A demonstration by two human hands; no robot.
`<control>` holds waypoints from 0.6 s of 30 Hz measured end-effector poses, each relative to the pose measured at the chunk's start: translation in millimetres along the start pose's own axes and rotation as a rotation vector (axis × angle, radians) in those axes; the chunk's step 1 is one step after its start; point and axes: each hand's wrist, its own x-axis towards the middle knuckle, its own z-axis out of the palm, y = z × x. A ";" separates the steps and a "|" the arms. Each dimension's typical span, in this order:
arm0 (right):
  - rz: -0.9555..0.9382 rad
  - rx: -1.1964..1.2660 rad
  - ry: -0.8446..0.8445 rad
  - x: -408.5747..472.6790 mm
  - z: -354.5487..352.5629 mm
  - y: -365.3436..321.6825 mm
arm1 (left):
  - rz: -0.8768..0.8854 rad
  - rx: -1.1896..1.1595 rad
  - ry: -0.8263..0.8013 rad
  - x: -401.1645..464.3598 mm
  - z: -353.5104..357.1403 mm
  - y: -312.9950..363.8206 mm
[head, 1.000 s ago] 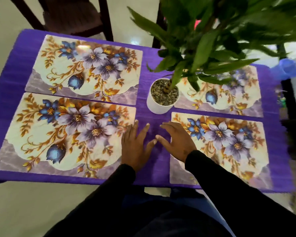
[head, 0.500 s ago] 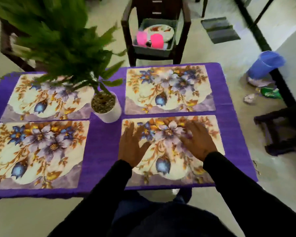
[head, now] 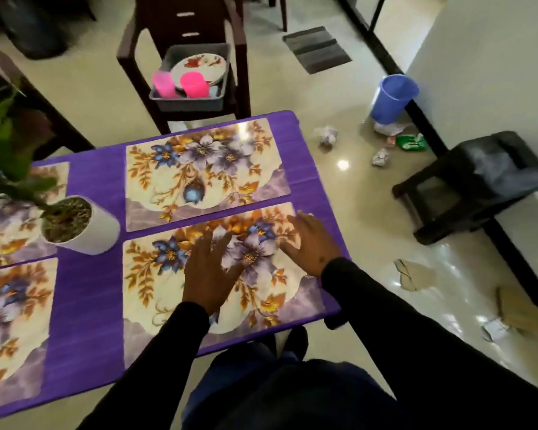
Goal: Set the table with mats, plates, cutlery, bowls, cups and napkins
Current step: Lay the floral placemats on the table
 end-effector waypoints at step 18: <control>-0.061 0.013 -0.027 41.6 -95.5 139.1 | -0.041 -0.007 -0.081 90.3 106.4 166.7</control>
